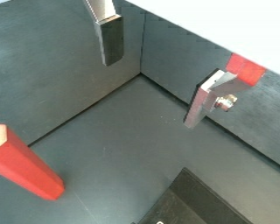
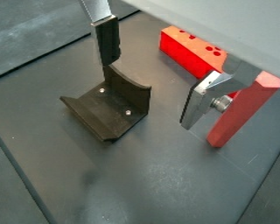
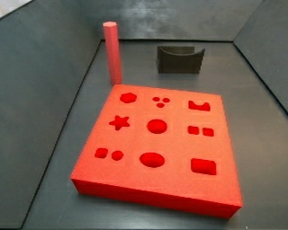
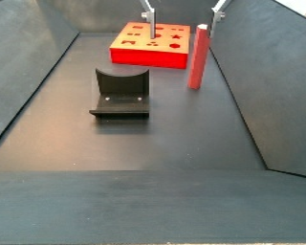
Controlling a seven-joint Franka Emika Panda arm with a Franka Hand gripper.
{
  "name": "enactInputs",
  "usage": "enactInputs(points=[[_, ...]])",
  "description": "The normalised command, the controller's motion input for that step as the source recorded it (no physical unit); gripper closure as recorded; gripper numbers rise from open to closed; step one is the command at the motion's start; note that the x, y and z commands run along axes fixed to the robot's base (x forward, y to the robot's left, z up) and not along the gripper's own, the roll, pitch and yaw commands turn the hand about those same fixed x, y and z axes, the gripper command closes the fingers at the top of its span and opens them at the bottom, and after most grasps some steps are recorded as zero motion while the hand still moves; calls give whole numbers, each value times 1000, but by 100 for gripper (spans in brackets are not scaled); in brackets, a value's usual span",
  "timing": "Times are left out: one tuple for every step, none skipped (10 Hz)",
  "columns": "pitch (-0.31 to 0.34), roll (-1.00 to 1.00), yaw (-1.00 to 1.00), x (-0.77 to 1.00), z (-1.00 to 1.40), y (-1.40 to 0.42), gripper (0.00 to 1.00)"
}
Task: Pick up the hexagon object. Move up. Move to above the board. Insert the hexagon object.
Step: Pick up the hexagon object.
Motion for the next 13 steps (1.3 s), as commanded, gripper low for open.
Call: enactInputs(points=[[0,0,46,-126,-77,-203,0],[-26,43,489,-591,-71,-583,0],[-91,73,506,-569,0,-663,0],[-101,107,494,-597,0,-651,0],[-120,114,497,-586,0,-643,0],[-129,116,503,-580,6,-634,0],[-134,127,497,-577,0,-629,0],[-146,130,426,-560,0,-714,0],[-67,70,151,-71,0,-603,0],[0,41,-89,246,-9,-289,0],[27,0,-186,457,-60,-231,0],[57,-3,-229,529,-106,-146,0],[7,-49,-211,209,-286,-94,0]])
